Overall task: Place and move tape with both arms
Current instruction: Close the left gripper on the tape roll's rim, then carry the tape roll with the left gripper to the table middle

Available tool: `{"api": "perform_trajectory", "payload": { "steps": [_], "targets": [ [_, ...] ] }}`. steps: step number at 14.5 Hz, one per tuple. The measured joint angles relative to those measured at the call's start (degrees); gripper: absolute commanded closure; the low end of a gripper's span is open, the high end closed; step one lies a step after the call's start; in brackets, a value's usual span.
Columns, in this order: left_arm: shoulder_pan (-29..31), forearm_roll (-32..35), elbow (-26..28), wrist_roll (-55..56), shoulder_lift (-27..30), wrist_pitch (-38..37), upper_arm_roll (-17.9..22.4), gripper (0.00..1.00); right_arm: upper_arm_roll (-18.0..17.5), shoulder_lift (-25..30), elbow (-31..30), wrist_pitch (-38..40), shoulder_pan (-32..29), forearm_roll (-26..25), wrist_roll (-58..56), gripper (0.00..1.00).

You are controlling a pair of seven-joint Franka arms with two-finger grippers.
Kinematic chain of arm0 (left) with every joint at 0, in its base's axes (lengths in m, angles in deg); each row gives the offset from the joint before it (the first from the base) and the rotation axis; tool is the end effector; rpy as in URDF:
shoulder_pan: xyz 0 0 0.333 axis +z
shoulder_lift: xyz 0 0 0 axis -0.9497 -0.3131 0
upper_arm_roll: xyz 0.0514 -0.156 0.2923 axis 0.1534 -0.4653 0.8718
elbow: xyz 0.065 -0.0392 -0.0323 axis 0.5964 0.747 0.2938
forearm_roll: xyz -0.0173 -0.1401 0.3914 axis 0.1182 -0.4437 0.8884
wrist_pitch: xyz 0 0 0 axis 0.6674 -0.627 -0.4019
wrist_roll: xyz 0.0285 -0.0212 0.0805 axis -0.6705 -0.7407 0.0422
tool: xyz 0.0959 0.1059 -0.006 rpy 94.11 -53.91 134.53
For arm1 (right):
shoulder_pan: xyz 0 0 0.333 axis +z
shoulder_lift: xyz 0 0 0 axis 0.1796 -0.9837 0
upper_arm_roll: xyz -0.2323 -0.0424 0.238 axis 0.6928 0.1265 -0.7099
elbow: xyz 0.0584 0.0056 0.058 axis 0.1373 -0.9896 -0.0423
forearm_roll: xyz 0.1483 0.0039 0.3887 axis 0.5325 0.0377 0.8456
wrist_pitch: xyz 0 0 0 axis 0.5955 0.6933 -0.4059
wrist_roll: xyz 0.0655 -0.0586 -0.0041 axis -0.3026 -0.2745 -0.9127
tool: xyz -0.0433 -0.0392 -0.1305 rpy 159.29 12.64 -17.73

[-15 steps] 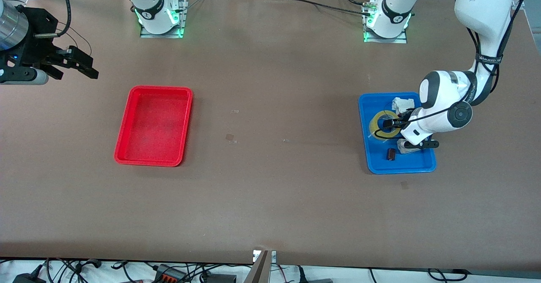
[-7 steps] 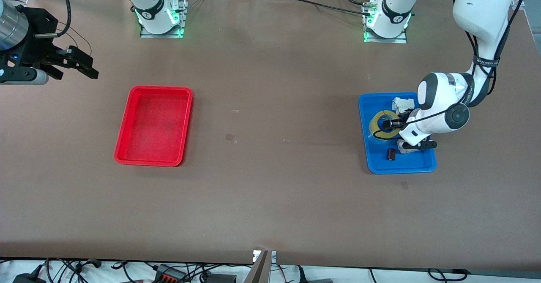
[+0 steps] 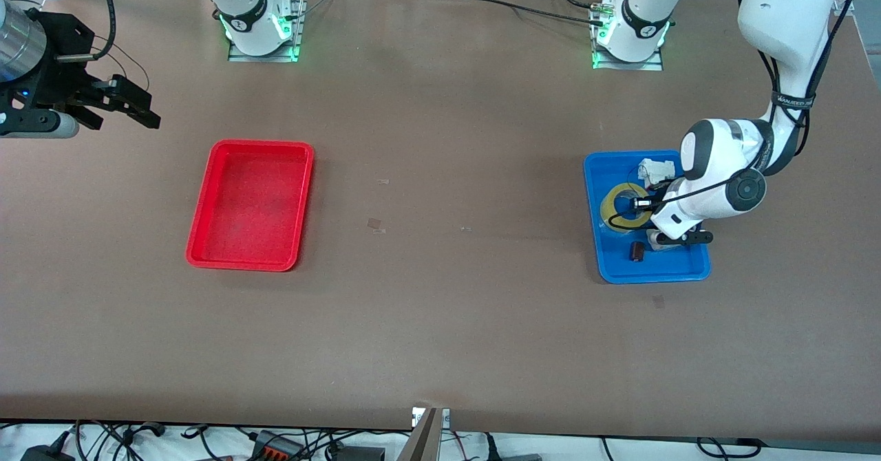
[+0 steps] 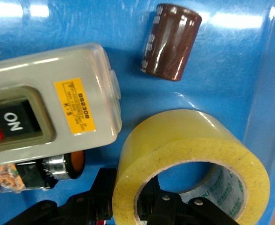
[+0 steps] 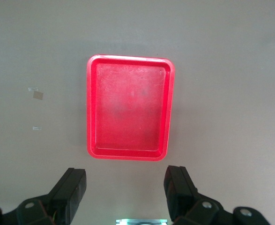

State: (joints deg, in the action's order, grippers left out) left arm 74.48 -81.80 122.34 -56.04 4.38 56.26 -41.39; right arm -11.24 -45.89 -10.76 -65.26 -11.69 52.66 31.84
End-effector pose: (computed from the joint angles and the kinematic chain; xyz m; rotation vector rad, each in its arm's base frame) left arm 0.5665 -0.0222 0.1567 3.0595 0.1073 -0.4103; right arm 0.5692 0.0600 0.6089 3.1105 0.0109 -0.1077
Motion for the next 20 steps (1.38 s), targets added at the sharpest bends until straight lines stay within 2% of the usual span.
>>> {"api": "perform_trajectory", "payload": {
  "steps": [3,6,8,11,13,15,20],
  "targets": [
    [0.0,0.0,-4.6,0.0,2.1,-8.1,-0.6,0.88,0.0,0.0,0.0,0.0,0.0,0.0,0.0,0.02],
    [-0.2,0.0,-7.0,0.3,5.8,-13.4,-3.5,0.88,0.0,0.0,0.0,0.0,0.0,0.0,0.0,0.02],
    [-0.4,0.0,-7.1,3.3,7.2,-13.7,-7.4,0.88,0.0,0.0,0.0,0.0,0.0,0.0,0.0,0.02],
    [-1.6,0.0,-7.9,13.4,6.7,-13.7,-14.4,0.88,0.0,0.0,0.0,0.0,0.0,0.0,0.0,0.02],
    [-5.5,0.0,-9.6,20.4,5.3,-13.6,-16.3,0.88,0.0,0.0,0.0,0.0,0.0,0.0,0.0,0.02],
    [-10.9,0.0,-12.9,27.4,2.5,-13.4,-16.5,0.88,0.0,0.0,-0.1,0.0,0.0,0.0,0.0,0.02],
    [-21.9,1.8,-23.3,40.6,-8.7,-12.7,-16.4,0.88,0.0,-0.3,-0.1,0.0,0.0,0.0,0.0,0.02]
  ]
}}
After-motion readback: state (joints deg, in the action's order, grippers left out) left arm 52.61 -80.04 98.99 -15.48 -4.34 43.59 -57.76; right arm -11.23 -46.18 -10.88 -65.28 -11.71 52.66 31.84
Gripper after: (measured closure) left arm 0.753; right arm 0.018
